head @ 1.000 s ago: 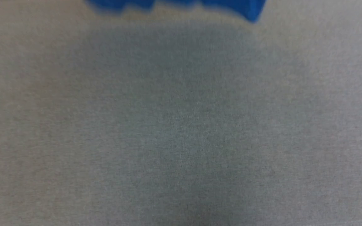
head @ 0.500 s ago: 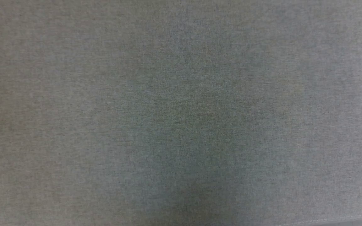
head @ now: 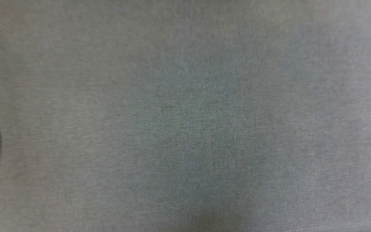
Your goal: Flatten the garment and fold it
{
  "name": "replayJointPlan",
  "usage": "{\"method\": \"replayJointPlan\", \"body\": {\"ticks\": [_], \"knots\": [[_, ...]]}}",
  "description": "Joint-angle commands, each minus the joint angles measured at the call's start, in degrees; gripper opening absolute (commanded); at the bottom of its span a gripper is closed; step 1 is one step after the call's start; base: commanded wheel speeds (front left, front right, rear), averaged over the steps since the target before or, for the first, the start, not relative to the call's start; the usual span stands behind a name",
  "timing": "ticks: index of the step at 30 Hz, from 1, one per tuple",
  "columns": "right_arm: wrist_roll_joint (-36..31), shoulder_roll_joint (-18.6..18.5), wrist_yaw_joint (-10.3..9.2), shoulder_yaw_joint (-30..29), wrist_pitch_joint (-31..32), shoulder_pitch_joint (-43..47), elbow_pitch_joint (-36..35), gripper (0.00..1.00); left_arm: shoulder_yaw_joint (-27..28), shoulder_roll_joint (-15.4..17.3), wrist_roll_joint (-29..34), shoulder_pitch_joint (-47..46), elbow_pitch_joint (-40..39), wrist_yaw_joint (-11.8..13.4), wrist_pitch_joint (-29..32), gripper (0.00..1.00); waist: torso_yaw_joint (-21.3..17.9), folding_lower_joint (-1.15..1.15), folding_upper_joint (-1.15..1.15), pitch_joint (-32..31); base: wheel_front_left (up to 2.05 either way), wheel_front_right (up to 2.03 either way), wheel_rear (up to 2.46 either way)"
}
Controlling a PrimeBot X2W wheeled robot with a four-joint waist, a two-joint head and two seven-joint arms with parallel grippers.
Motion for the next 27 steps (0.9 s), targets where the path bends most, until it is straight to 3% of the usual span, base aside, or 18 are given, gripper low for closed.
{"method": "replayJointPlan", "body": {"ticks": [1, 6, 13, 20, 27], "knots": [[1.2, -1.0, -0.11, 0.5, -0.6, 3.9, -2.0, 0.0, 0.6, -0.1, -1.3, 4.5, -1.2, -0.3, -0.7, 0.0, 1.6, 0.0, 0.68, -6.6, 0.0, 0.0, 0.0], [4.2, -4.3, -0.11, 0.0, 0.7, 19.2, -9.7, 0.0, 2.2, 0.1, -3.8, 21.0, -7.9, 1.2, -1.2, 0.0, 2.1, 0.0, 0.68, -12.4, 0.0, 0.0, 0.0], [5.0, -5.0, -0.11, -7.1, 6.5, 45.3, -22.8, 0.0, 4.8, 0.7, -8.9, 48.5, -26.1, 8.6, 1.9, 0.0, 2.1, 0.0, 0.68, -19.3, 0.0, 0.0, 0.0], [2.9, 0.5, -0.11, -16.8, 11.2, 65.6, -32.6, 0.0, 7.4, 2.5, -12.2, 68.0, -41.6, 16.6, 6.2, 0.0, 2.2, 0.0, 0.68, -22.3, 0.0, 0.0, 0.0], [0.7, 8.4, -0.11, -24.6, 16.3, 81.1, -38.5, 0.0, 7.0, 3.6, -13.5, 80.3, -47.8, 20.7, 9.8, 0.0, 2.4, 0.0, 0.68, -24.6, 0.0, 0.0, 0.0]]}}
